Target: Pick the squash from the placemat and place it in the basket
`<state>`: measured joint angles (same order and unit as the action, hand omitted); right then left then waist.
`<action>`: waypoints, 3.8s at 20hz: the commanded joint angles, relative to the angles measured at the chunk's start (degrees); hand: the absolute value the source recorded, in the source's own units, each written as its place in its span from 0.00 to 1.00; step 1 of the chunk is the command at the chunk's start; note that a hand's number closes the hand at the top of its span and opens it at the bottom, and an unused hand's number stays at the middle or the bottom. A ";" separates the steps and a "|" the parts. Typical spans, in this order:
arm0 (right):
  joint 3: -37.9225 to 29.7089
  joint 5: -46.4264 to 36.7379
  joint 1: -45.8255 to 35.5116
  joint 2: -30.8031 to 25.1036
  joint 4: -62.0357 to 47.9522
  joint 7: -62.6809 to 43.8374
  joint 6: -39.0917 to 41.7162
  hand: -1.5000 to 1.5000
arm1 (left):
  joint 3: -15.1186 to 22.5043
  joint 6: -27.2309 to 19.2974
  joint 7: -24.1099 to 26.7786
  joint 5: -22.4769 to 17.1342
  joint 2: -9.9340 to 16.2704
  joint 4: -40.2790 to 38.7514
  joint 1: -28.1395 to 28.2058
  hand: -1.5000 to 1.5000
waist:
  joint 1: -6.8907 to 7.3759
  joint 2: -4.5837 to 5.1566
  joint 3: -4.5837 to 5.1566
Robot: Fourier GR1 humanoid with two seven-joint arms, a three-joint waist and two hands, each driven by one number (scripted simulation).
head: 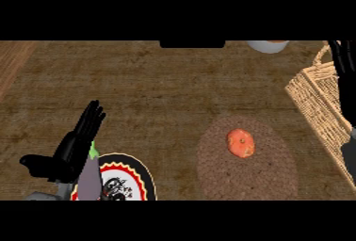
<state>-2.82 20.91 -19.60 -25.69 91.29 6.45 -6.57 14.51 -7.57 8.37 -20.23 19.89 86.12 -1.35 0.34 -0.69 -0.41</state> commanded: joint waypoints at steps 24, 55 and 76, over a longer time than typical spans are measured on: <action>24.41 -18.52 -11.25 -8.44 16.61 8.33 43.16 0.00 | -8.75 -1.03 -16.75 0.78 8.50 -8.22 -9.11 0.50 | -1.00 0.16 0.55; 17.04 -25.59 -21.10 -25.45 -10.87 27.11 59.30 0.00 | -10.54 1.14 -20.08 3.52 6.85 -6.97 -11.31 0.50 | 0.37 0.95 0.29; 33.61 -46.32 -17.68 -2.51 -32.07 36.12 32.43 0.00 | -11.86 1.88 -19.87 6.77 3.10 -6.62 -10.45 0.50 | 0.78 0.93 0.38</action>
<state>28.72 -20.20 -34.58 -32.52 66.26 39.28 25.55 2.85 -6.04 -11.46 -14.17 23.54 79.04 -12.67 0.82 0.20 -0.03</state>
